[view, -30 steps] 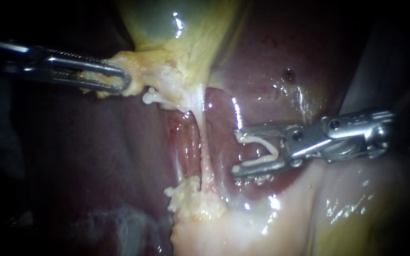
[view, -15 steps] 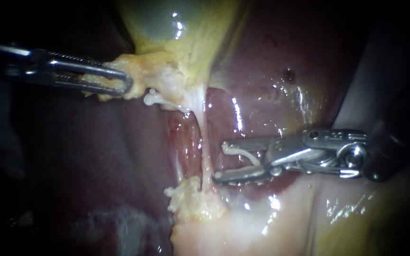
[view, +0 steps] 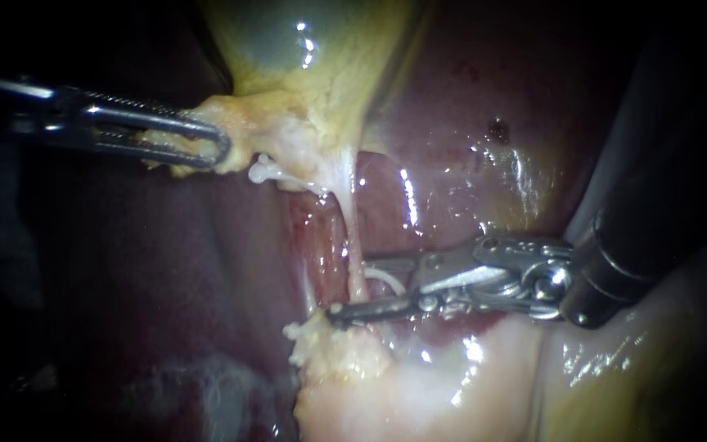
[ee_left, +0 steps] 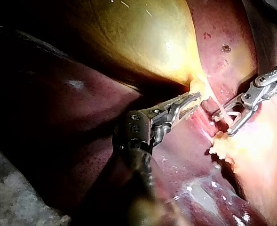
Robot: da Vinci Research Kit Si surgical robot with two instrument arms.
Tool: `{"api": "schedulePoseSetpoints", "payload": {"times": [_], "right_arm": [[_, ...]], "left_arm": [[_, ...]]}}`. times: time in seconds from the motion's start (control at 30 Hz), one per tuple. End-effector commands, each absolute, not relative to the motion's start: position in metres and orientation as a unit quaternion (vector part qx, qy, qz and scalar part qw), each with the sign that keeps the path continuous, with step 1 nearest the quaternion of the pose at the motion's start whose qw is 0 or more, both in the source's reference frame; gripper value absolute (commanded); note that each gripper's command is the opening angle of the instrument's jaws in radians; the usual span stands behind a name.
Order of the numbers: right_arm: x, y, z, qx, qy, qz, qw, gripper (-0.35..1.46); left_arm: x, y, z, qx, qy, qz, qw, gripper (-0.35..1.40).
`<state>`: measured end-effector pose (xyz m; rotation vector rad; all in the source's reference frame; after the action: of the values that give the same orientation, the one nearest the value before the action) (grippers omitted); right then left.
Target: Clipping first clip right tube
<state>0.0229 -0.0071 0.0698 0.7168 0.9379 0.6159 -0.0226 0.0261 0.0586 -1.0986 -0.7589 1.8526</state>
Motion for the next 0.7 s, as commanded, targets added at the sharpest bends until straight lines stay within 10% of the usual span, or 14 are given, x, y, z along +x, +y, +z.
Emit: {"api": "schedulePoseSetpoints", "payload": {"times": [0.03, 0.7], "right_arm": [[0.0231, -0.0071, 0.0699, 0.335, 0.435, 0.284, 0.786, 0.50], [0.0248, -0.0071, 0.0716, 0.373, 0.477, 0.260, 0.752, 0.50]], "left_arm": [[-0.0227, 0.0260, 0.0587, -0.437, -0.303, 0.738, 0.415, -0.35], [-0.0228, 0.0259, 0.0588, -0.438, -0.302, 0.738, 0.416, -0.35]]}}
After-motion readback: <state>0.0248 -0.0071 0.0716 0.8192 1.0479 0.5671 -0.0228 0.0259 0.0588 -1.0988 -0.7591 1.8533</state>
